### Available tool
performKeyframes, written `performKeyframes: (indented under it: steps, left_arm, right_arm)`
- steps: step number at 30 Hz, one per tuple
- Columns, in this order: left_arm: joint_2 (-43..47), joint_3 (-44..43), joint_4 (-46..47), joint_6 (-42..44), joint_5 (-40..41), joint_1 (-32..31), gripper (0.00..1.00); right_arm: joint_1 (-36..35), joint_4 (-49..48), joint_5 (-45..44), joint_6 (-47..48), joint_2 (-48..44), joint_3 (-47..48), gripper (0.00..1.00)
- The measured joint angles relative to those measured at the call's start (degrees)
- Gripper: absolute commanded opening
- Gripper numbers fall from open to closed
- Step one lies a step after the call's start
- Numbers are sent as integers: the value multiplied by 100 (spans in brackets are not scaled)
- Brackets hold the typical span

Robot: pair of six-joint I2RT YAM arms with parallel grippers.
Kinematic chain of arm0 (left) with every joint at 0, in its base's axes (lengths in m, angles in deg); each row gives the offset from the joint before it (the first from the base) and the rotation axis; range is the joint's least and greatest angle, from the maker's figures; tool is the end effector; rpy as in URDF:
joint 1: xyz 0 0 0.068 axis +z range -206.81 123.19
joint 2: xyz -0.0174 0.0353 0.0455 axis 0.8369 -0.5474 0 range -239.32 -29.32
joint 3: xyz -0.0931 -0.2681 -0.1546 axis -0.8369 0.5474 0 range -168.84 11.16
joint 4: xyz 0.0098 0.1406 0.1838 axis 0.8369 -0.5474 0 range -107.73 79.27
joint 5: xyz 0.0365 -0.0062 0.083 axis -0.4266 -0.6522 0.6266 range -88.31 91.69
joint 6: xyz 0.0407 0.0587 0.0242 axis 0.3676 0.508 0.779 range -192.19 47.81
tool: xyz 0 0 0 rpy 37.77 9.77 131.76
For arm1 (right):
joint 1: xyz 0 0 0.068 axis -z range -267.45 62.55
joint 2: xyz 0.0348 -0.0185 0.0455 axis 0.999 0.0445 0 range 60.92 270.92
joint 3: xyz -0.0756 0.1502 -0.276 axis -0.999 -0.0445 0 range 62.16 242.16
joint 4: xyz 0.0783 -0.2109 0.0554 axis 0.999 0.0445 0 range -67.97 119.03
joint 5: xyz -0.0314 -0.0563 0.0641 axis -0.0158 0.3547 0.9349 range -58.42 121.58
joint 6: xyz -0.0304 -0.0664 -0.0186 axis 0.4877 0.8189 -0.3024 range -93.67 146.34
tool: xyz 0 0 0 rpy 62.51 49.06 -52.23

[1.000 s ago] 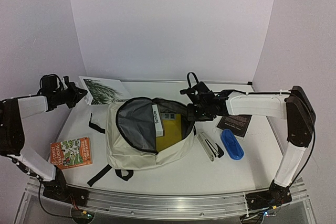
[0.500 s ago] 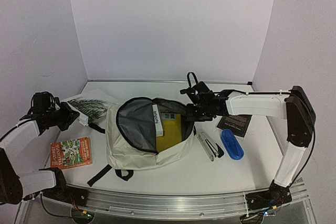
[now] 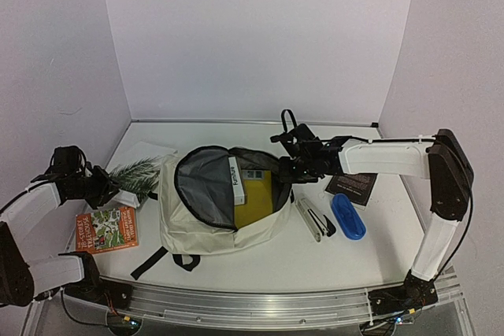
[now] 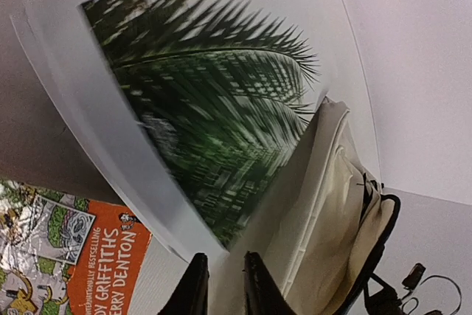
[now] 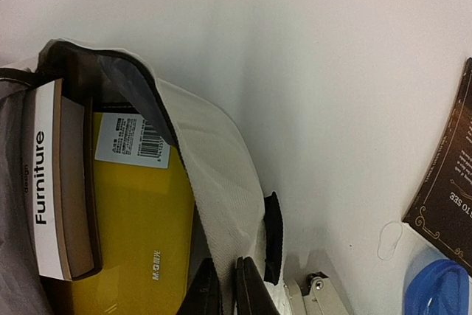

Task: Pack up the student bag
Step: Adjust the book at the center of the board.

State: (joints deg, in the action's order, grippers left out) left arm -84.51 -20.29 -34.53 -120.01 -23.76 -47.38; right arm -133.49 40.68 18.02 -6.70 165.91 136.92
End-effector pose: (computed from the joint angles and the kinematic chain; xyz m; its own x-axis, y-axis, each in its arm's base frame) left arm 0.1500 -0.0030 0.2450 -0.5912 -0.7764 -0.2182 -0.4466 0.5405 -0.7130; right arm 0.2920 0.2813 0.2609 -0.7615 -0.0263 -0.6476 -0.2119 0.9543 0.2105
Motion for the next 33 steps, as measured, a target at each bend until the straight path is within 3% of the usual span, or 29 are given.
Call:
performKeyframes:
  steps: [10, 20, 33]
  left_arm:
    - [-240, 42, -105, 8, 272, 85, 66]
    - [-568, 659, 1413, -327, 612, 873, 85]
    - [-1650, 868, 3392, -460, 197, 1347, 89]
  right_arm:
    - [0, -112, 17, 6, 0, -55, 9]
    - [0, -136, 33, 23, 0, -56, 9]
    - [0, -155, 59, 24, 0, -92, 10]
